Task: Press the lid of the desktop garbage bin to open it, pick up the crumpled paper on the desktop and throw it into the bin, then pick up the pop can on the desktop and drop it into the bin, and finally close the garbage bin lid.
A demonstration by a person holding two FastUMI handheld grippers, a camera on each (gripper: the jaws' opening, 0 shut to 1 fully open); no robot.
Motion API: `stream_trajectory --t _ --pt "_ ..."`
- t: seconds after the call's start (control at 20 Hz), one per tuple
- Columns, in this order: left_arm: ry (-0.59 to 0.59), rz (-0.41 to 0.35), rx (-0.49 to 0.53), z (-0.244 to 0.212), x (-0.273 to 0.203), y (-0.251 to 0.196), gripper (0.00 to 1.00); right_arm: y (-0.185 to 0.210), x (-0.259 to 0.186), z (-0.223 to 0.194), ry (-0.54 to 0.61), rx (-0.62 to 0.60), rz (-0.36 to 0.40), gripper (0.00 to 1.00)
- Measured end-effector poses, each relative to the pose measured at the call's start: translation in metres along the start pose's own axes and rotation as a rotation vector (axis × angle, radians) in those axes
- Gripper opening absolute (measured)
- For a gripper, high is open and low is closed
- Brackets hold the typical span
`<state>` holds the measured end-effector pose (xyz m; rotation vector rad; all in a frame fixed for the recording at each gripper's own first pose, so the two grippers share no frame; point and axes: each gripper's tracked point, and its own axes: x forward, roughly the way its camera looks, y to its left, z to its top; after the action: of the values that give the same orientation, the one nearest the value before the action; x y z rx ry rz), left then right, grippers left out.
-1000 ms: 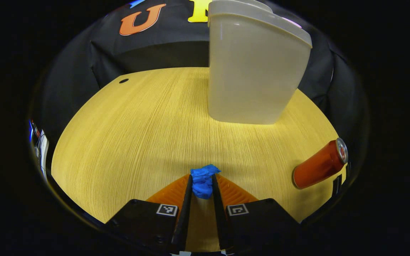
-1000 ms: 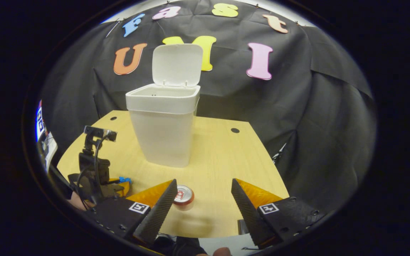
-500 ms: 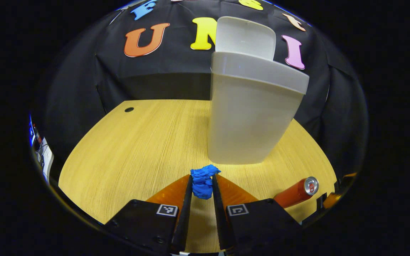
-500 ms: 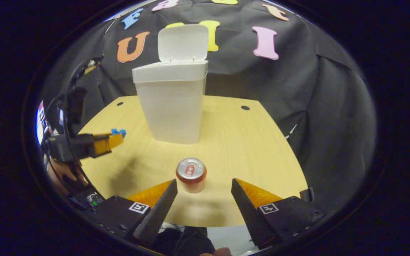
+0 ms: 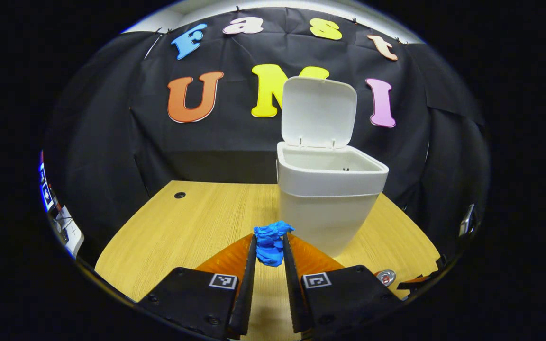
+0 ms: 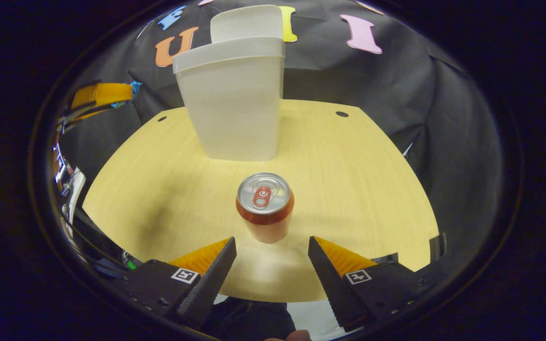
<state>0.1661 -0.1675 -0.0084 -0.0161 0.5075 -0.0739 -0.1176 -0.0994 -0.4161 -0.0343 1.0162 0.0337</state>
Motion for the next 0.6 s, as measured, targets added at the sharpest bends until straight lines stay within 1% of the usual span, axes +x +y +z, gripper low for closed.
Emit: stream_trajectory --t 0.2,0.35,0.6 --pt "-0.057 -0.002 -0.001 0.035 -0.012 0.001 0.36 -0.001 0.028 -0.002 0.005 0.014 0.005 0.96" --pt "-0.099 0.002 0.007 0.056 -0.019 0.003 0.36 0.002 0.036 -0.002 0.010 0.035 0.012 0.96" --pt "-0.121 0.007 0.016 0.071 -0.023 0.005 0.36 0.010 0.052 0.004 0.018 0.031 0.024 0.98"
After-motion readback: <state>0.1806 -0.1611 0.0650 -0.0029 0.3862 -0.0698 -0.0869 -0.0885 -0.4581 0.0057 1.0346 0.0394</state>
